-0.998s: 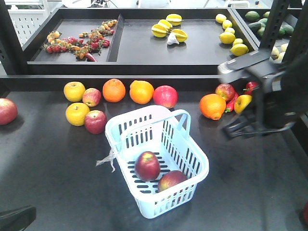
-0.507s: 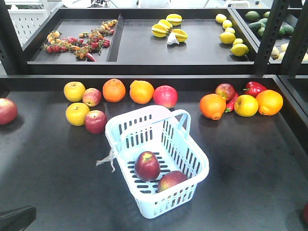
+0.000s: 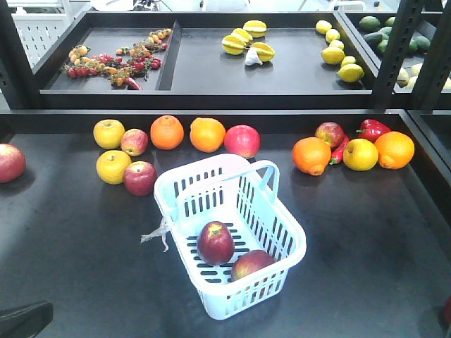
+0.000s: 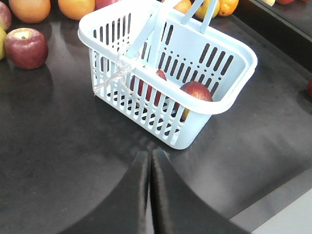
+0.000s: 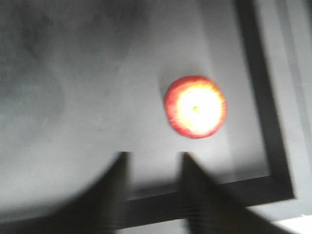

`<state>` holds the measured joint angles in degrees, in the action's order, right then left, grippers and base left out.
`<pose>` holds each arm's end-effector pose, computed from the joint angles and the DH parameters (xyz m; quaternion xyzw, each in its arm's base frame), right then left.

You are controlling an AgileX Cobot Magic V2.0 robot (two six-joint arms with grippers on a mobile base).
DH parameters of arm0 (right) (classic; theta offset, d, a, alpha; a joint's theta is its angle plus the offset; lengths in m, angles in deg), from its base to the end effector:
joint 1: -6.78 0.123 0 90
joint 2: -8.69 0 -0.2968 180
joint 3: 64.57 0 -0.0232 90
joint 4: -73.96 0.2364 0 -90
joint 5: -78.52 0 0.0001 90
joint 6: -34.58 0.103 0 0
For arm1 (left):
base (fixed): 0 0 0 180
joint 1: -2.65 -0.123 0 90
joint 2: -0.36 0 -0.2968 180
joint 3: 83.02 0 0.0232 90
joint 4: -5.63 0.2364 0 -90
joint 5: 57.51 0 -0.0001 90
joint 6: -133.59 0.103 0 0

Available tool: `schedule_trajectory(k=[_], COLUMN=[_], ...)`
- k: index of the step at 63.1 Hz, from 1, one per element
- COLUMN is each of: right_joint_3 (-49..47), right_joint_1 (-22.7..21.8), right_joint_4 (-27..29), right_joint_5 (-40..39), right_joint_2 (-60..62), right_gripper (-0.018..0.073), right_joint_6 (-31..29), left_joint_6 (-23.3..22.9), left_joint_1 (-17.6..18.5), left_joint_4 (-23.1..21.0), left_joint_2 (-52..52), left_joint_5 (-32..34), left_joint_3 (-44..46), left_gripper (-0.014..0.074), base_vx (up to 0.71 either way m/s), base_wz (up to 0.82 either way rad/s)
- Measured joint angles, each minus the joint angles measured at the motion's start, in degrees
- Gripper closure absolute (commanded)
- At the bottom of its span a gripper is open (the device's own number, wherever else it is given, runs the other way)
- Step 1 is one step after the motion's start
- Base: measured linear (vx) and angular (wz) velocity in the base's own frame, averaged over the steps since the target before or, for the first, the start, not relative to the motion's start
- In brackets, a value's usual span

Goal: Pick three apples into basket with both arms
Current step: 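Withdraw the right gripper and grasp the third red apple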

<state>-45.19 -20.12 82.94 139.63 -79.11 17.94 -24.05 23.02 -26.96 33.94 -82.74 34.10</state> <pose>0.2226 -0.0971 0.2721 0.1192 0.9850 0.0292 0.1212 0.0654 -0.0496 0.2363 0.1532 0.8401 -0.2199 0.4715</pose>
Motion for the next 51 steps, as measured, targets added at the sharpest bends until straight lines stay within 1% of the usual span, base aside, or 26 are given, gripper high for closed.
schedule_trajectory(k=[2,7,11,22,42,51], right_joint_3=[0.0,0.0,0.0,0.0,0.0,-0.1], right_joint_1=[0.0,0.0,0.0,0.0,0.0,0.0], right_joint_4=[0.0,-0.5,-1.3,-3.8,-4.3,-6.2], right_joint_5=[-0.2,-0.8,-1.1,-2.9,-8.1,-10.2], right_joint_2=[-1.1,-3.3,-4.8,-8.7,-17.3,-20.9], right_gripper=[-0.0022,-0.0123,-0.0169,-0.0159,-0.0126,-0.0122], right_joint_6=[0.0,0.0,0.2,2.0,2.7,3.8], left_joint_6=[0.0,0.0,0.0,0.0,0.0,0.0], left_joint_1=[0.0,0.0,0.0,0.0,0.0,0.0], left_joint_4=[0.0,0.0,-0.1,-0.1,-0.1,-0.2], left_joint_2=[0.0,0.0,0.0,0.0,0.0,0.0], left_joint_5=[0.0,0.0,0.0,0.0,0.0,0.0], left_joint_3=[0.0,0.0,0.0,0.0,0.0,0.0], left_gripper=[0.0603,0.0603,0.0603,0.0603,0.0603,0.0603], base_vx=[0.00,0.00,0.00,0.00,0.00,0.00], base_wz=[0.00,0.00,0.00,0.00,0.00,0.00])
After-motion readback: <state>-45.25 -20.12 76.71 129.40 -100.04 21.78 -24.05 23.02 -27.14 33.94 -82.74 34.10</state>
